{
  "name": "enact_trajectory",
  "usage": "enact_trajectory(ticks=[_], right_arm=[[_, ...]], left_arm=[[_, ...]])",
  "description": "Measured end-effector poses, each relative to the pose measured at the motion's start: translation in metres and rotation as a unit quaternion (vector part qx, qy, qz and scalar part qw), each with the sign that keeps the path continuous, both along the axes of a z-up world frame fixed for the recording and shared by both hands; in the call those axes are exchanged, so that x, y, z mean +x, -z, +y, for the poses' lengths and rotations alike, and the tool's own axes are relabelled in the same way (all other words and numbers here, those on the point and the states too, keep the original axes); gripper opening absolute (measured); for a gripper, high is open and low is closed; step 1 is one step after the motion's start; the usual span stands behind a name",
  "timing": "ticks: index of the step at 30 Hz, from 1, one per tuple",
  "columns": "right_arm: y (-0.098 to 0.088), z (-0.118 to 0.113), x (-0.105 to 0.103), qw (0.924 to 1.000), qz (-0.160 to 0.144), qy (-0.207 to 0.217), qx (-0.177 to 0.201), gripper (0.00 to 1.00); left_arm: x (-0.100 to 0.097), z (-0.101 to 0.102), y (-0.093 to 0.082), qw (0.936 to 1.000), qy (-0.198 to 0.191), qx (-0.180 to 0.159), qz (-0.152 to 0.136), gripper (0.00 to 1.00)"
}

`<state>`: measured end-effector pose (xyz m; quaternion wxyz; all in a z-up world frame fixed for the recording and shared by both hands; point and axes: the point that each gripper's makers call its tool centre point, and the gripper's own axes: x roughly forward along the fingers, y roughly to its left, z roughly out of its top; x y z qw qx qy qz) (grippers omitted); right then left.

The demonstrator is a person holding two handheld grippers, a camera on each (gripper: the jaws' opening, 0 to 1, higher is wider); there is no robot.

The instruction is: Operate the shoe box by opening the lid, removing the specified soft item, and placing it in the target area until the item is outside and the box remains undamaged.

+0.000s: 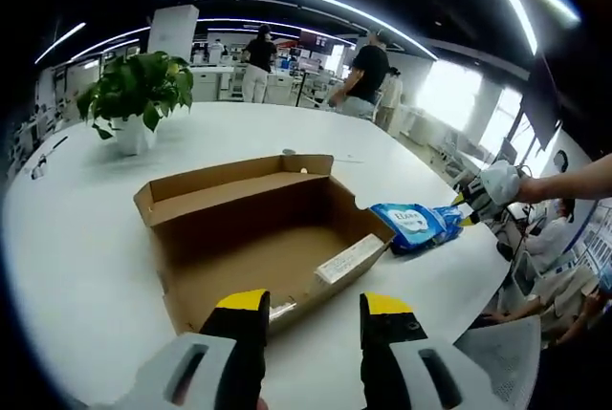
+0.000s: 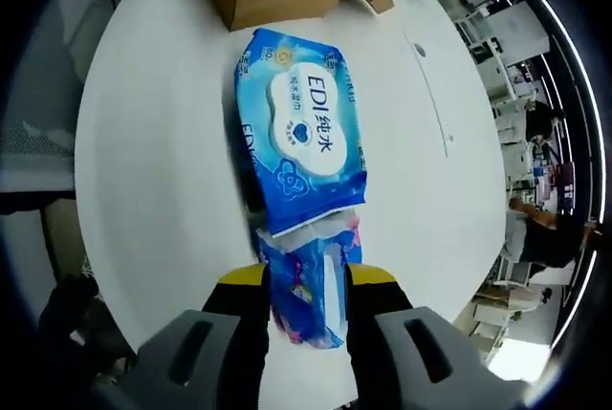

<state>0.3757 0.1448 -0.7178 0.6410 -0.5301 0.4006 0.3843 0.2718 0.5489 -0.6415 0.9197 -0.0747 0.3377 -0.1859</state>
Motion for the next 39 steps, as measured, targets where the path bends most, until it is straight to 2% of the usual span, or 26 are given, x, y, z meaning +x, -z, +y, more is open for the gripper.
enact_trajectory(ticks=[14,22,29,36,39], right_arm=[[-0.015,0.070,0.018,0.9986,-0.013,-0.012,0.049,0.27],[-0.023,0.119,0.024,0.9950,-0.010,-0.009,0.099,0.28],[-0.023,0.148,0.028,0.9933,-0.011,-0.016,0.114,0.28],[-0.027,0.176,0.031,0.9885,-0.001,-0.003,0.151,0.29],[-0.031,0.195,0.034,0.9837,0.003,0.006,0.180,0.29]], left_arm=[[0.000,0.007,0.002,0.9999,-0.009,-0.010,0.001,0.38],[0.002,0.011,0.009,0.9998,-0.014,-0.015,0.005,0.38],[0.003,0.013,0.017,0.9996,-0.017,-0.019,0.011,0.38],[0.005,0.016,0.021,0.9994,-0.023,-0.022,0.014,0.38],[0.006,0.016,0.025,0.9993,-0.025,-0.024,0.017,0.38]])
